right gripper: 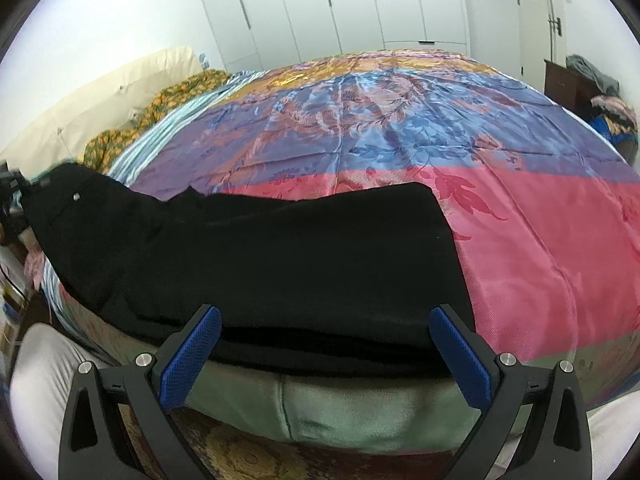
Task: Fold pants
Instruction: 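Open the left tool and release the folded trousers onto the bed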
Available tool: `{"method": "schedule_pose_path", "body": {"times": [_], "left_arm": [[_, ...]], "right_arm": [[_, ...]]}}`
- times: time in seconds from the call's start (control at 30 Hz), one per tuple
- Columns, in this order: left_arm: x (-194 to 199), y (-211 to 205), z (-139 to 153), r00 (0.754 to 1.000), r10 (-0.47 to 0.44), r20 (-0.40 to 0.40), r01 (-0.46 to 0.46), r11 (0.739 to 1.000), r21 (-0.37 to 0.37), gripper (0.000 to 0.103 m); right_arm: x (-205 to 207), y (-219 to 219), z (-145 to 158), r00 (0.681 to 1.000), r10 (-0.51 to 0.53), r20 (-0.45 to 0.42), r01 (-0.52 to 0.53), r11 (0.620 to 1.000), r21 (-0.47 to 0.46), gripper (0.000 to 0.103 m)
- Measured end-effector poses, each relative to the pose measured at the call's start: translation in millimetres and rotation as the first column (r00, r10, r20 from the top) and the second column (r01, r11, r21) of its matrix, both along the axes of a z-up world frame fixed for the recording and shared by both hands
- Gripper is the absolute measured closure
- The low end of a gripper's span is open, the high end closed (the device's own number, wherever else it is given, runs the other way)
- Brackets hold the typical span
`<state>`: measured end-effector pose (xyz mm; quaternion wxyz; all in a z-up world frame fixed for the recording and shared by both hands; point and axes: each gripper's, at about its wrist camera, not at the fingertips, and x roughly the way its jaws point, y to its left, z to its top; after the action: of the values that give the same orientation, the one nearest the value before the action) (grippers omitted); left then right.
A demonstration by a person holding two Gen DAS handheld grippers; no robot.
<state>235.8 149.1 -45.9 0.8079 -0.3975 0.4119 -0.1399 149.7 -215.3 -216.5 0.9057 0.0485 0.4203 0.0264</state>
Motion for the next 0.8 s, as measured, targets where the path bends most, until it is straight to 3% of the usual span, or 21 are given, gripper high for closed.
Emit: {"method": "schedule_pose_path", "body": {"times": [0.17,0.37,0.4,0.47,0.53,0.57,0.6,0.63,0.67,0.7,0.73,0.8], "left_arm": [[24.7,-129.7,11.7,0.979,-0.204,0.016,0.203,0.979,0.034,0.087],[45.1,-271.6,-34.4,0.924,-0.375,-0.08,0.378,0.925,0.025,0.089],[47.4,-295.8,-47.7,0.907,-0.413,-0.087,0.417,0.908,0.035,0.089],[53.6,-339.1,-76.7,0.849,-0.511,-0.138,0.521,0.852,0.047,0.09],[52.2,-370.2,-102.5,0.805,-0.531,-0.264,0.582,0.793,0.181,0.088],[48.6,-375.6,-105.8,0.789,-0.542,-0.29,0.607,0.761,0.228,0.088],[42.1,-373.8,-101.9,0.785,-0.553,-0.28,0.615,0.748,0.248,0.088],[36.0,-367.4,-92.8,0.789,-0.561,-0.25,0.613,0.746,0.261,0.081],[30.4,-359.8,-82.0,0.793,-0.568,-0.218,0.609,0.747,0.267,0.065],[25.7,-345.2,-67.9,0.806,-0.567,-0.172,0.591,0.754,0.286,0.054],[15.8,-330.5,-53.3,0.825,-0.552,-0.121,0.558,0.765,0.32,0.037],[4.6,-292.0,-29.9,0.869,-0.493,-0.027,0.46,0.788,0.41,0.031]], "right_arm": [[-8.3,-21.1,15.4,0.994,-0.086,0.062,0.083,0.995,0.048,0.0],[-20.5,-63.2,31.4,0.961,-0.243,0.133,0.228,0.966,0.123,0.0],[-21.4,-69.6,32.0,0.955,-0.265,0.135,0.247,0.96,0.135,0.0],[-22.9,-85.4,32.1,0.939,-0.317,0.131,0.294,0.942,0.164,0.0],[-25.4,-97.1,32.4,0.926,-0.356,0.129,0.329,0.925,0.193,0.0],[-28.0,-103.3,33.5,0.918,-0.373,0.134,0.341,0.916,0.212,0.0],[-30.8,-108.7,34.5,0.911,-0.388,0.14,0.351,0.907,0.232,0.0],[-34.8,-114.4,35.0,0.902,-0.406,0.146,0.363,0.897,0.253,0.0],[-39.9,-123.5,36.0,0.887,-0.436,0.154,0.383,0.879,0.283,0.0],[-42.8,-129.5,36.2,0.876,-0.456,0.156,0.397,0.867,0.301,0.0],[-44.3,-135.4,36.4,0.867,-0.473,0.155,0.407,0.854,0.325,0.0],[-40.4,-142.5,37.1,0.871,-0.469,0.145,0.391,0.841,0.373,0.0]]}}
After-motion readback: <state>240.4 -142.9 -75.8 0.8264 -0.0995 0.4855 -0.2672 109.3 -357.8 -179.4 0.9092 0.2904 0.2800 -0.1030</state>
